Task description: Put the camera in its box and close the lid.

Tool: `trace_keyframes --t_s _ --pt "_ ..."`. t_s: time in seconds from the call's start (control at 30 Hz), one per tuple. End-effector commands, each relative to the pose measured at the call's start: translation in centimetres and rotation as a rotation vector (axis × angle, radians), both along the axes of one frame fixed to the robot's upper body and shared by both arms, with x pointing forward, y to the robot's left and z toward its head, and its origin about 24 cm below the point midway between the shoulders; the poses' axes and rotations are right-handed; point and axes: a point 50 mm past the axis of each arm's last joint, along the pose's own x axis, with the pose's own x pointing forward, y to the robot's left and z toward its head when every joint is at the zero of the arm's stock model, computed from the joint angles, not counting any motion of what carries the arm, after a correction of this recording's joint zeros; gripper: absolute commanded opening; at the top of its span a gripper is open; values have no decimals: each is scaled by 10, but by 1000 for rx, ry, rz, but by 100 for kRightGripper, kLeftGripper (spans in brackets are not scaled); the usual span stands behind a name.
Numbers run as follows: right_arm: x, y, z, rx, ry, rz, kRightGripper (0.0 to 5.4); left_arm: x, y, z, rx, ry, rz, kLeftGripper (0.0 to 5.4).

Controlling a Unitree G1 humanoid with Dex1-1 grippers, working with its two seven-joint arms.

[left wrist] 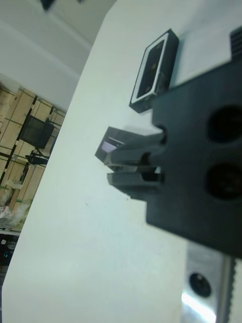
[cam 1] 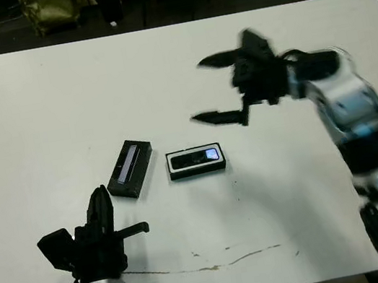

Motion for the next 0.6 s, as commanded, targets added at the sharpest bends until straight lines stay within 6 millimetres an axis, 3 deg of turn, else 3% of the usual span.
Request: trace_keyframes --t_s 0.03,0.2,0.37,0.47,0.6 --pt "-25 -19 -19 71 -17 -134 387 -1 5 -2 22 20 -5 0" --pt "-61 -36 -58 242 -43 -320 274 3 11 2 37 3 -27 0" --pt "-92 -36 -90 302 -16 -429 157 8 17 11 136 0 -65 0" --pt "-103 -33 -98 295 -4 -466 87 12 21 19 242 18 -122 0" --pt "-106 -32 -100 302 -6 -486 0 19 23 29 311 26 -221 59"
